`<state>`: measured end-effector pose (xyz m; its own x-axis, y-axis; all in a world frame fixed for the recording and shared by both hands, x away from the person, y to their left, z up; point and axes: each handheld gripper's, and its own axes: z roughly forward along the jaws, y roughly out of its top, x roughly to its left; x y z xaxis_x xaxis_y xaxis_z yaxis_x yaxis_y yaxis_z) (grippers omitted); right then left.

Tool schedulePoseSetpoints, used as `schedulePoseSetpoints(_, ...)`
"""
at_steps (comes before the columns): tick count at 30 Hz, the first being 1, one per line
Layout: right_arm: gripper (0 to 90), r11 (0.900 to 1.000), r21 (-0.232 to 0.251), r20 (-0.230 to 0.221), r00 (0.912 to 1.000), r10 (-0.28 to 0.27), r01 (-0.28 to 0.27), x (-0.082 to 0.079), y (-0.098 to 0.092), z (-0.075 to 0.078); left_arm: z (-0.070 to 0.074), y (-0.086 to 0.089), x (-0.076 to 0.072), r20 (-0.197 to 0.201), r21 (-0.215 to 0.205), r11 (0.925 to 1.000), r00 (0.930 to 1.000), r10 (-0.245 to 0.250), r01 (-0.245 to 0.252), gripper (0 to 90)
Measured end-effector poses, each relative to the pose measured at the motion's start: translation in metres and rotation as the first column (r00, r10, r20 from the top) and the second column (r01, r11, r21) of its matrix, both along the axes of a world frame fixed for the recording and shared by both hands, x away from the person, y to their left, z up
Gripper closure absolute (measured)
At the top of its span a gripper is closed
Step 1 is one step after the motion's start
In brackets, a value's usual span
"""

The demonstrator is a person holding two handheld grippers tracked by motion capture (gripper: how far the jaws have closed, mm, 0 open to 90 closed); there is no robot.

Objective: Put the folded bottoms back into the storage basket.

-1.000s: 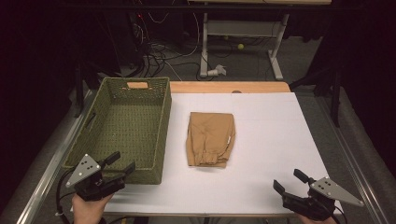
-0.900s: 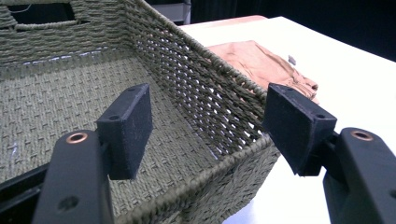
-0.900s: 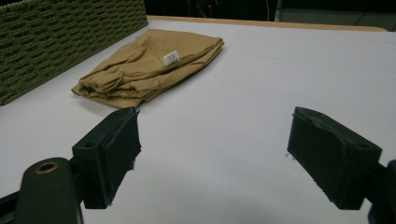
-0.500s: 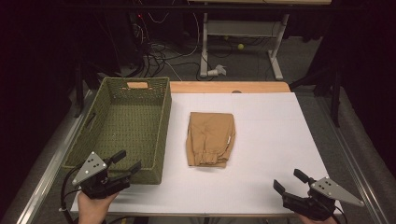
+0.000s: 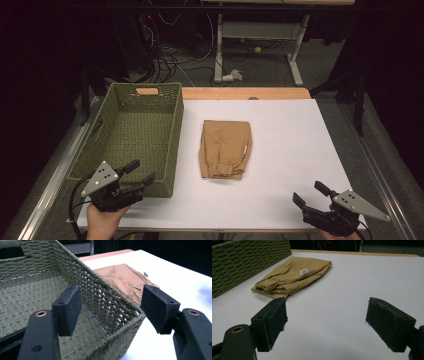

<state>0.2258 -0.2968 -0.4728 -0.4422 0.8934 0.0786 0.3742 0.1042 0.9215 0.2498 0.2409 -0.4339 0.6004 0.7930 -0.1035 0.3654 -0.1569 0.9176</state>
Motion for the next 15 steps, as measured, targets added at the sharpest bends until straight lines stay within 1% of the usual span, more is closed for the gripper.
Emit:
schedulePoseSetpoints(5, 18.4, 1.000, 0.000, 0.001, 1.0000, 0.002, -0.002, 0.000, 0.000, 0.000, 0.003, -0.003, 0.001, -0.003, 0.001, 1.0000, 1.0000, -0.009, 0.009, 31.9)
schedulePoseSetpoints(15, 18.5, 1.000, 0.001, 0.000, 1.0000, 0.003, -0.003, 0.000, 0.000, 0.000, 0.006, -0.014, 0.006, 0.005, 0.008, 0.9995, 0.9995, -0.032, 0.032, 31.8)
